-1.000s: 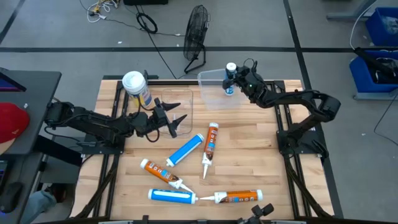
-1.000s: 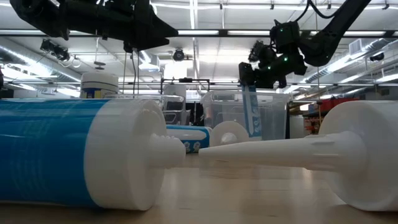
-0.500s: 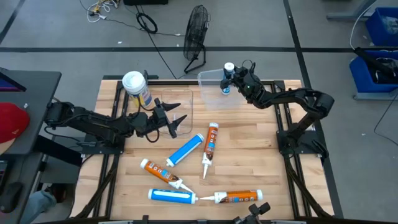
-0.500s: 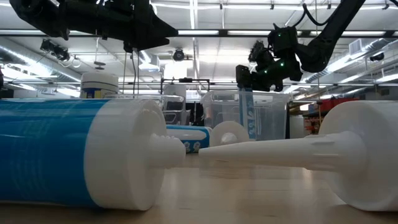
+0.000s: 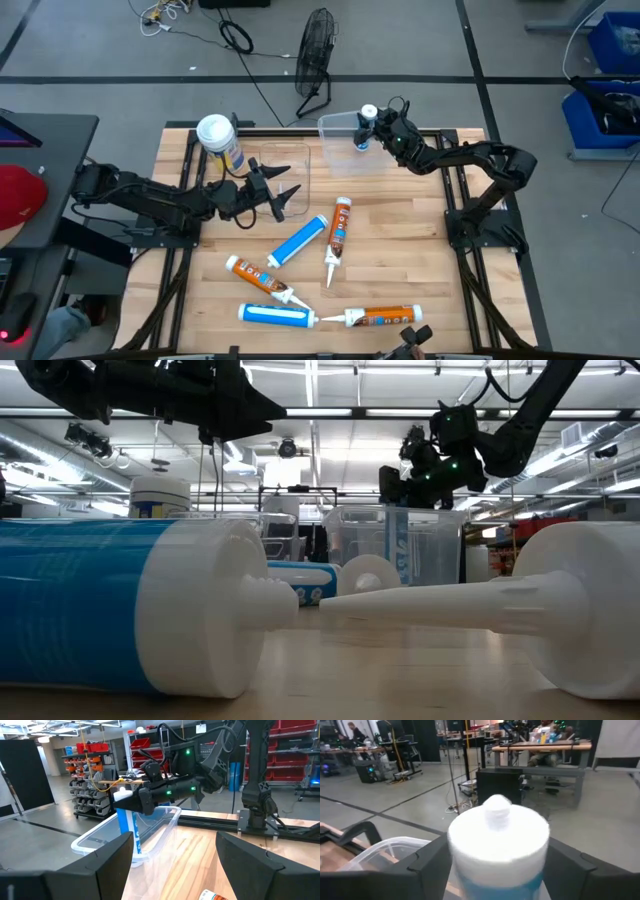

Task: Pick & place silicon tubes, Sealant and Lysol wipes
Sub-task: Put the right blue sealant into the white bin, then put the bottom orange sealant into the transparent bin

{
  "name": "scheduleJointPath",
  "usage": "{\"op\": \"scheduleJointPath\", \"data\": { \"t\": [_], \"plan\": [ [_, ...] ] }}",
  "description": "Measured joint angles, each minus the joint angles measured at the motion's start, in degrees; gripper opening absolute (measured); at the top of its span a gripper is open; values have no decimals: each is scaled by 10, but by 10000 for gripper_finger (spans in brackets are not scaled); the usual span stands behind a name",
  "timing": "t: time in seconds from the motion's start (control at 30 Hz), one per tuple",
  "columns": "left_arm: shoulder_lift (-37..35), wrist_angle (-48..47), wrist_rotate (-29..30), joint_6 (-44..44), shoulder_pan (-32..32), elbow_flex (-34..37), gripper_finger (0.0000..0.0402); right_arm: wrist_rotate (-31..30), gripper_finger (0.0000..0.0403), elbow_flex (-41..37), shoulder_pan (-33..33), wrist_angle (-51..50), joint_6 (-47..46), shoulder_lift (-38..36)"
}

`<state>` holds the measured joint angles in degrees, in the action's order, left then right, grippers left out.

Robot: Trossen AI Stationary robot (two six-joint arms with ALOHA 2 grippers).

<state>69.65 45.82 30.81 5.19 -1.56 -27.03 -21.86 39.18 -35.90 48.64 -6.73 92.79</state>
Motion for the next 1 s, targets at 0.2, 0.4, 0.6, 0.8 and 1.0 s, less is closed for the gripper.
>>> {"op": "scheduleJointPath", "data": {
  "t": [0.2,0.4,0.6,0.8,1.0],
  "plan": [
    [0,0,0,-1,0,0,289,15,275,0,0,-2,-10,-3],
    [0,0,0,-13,0,0,289,15,285,0,2,-33,-7,-39],
    [0,0,0,-12,0,0,289,18,313,0,2,-101,-3,-92],
    [0,-4,0,-11,0,0,289,25,352,0,14,-154,0,-164],
    [0,-26,-2,-18,-3,0,289,74,367,0,49,-233,3,-269]
  ]
}}
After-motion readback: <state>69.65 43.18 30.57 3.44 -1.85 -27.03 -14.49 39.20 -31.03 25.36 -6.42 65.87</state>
